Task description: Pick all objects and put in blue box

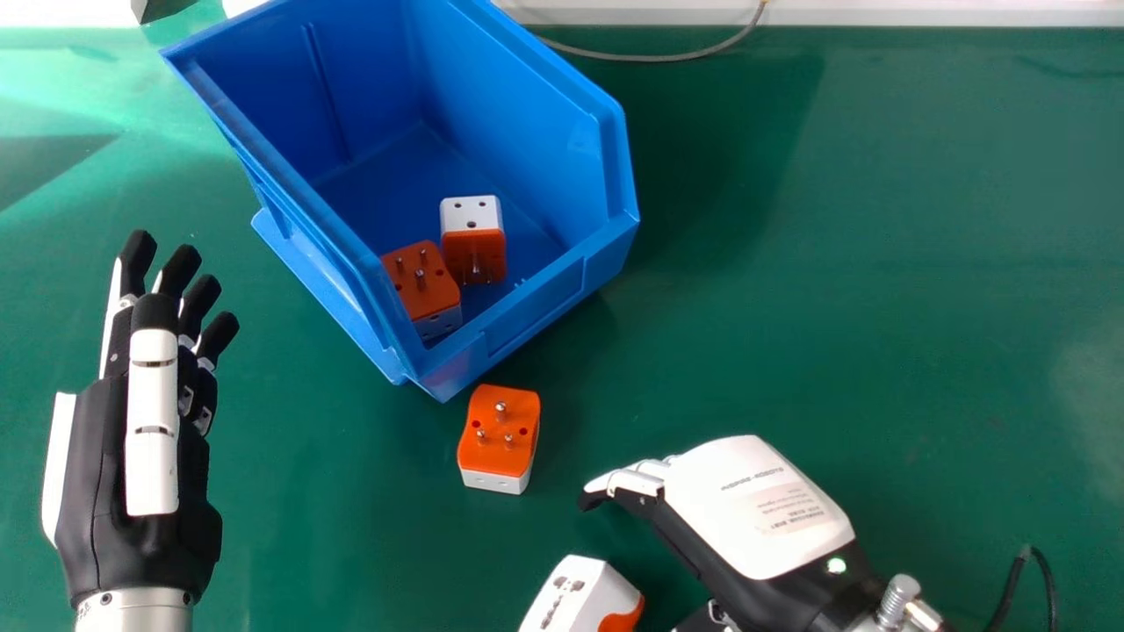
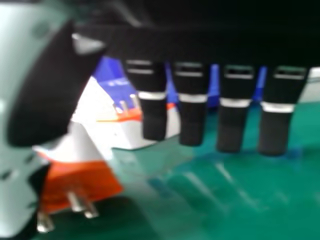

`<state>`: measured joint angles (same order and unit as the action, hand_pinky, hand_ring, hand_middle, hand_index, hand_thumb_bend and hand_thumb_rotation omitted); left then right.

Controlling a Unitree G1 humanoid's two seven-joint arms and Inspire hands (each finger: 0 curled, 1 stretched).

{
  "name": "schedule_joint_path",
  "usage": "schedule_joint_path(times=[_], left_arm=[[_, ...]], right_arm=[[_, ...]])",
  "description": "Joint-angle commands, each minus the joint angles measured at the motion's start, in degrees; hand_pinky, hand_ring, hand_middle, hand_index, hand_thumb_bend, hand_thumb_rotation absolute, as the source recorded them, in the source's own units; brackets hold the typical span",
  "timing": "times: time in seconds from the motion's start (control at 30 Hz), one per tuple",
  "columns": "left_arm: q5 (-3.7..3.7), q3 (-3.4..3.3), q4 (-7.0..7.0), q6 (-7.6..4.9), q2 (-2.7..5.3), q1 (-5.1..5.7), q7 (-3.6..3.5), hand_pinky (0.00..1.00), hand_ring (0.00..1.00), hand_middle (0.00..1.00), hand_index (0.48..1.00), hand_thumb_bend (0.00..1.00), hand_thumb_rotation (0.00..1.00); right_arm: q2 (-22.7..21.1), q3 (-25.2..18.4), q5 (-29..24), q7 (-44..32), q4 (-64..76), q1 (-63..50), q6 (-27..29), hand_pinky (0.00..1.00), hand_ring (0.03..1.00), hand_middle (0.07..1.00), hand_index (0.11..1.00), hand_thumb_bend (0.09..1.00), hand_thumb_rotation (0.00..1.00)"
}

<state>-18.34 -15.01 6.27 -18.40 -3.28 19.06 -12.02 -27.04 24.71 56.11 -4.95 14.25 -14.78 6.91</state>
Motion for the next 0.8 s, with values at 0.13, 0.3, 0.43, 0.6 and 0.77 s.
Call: schedule_joint_path(times=[0.13,0.3,0.43,0.6,0.77], left_arm=[[0.52,-0.47,2.01,0.07,-0.74,-0.24,0.27,0.93,0.95,0.96,0.991,0.42,0.91],[0.43,-0.58,2.22,0.12,-0.84,-0.08,0.08,0.93,0.95,0.97,0.997,0.42,0.91],[1.05,-0.53,2.56,0.16,-1.14,0.29,0.1,0.93,0.95,0.97,0.999,0.42,0.91],[0.94,-0.49,2.33,-0.02,-1.11,0.14,0.18,0.94,0.96,0.98,1.0,0.43,0.91],[1.17,-0.37,2.61,0.26,-0.95,0.13,0.66,0.94,0.96,0.97,1.0,0.44,0.9]], right_arm=[[-1.0,-1.3,-0.6,-0.5,2.5,-0.7,0.5,0.61,0.713,0.755,0.737,0.801,0.24],[-0.4,-1.0,0.2,-0.8,1.9,-0.1,-0.4,0.6,0.709,0.751,0.734,0.8,0.22],[0.4,-0.7,0.2,-1.2,1.7,0.2,-0.9,0.6,0.709,0.752,0.736,0.791,0.23],[1.1,-0.2,0.2,-0.5,1.2,0.5,-1.0,0.61,0.711,0.753,0.737,0.777,0.24],[1.5,0.3,0.2,-1.0,1.5,0.8,-0.7,0.61,0.711,0.753,0.737,0.774,0.24]])
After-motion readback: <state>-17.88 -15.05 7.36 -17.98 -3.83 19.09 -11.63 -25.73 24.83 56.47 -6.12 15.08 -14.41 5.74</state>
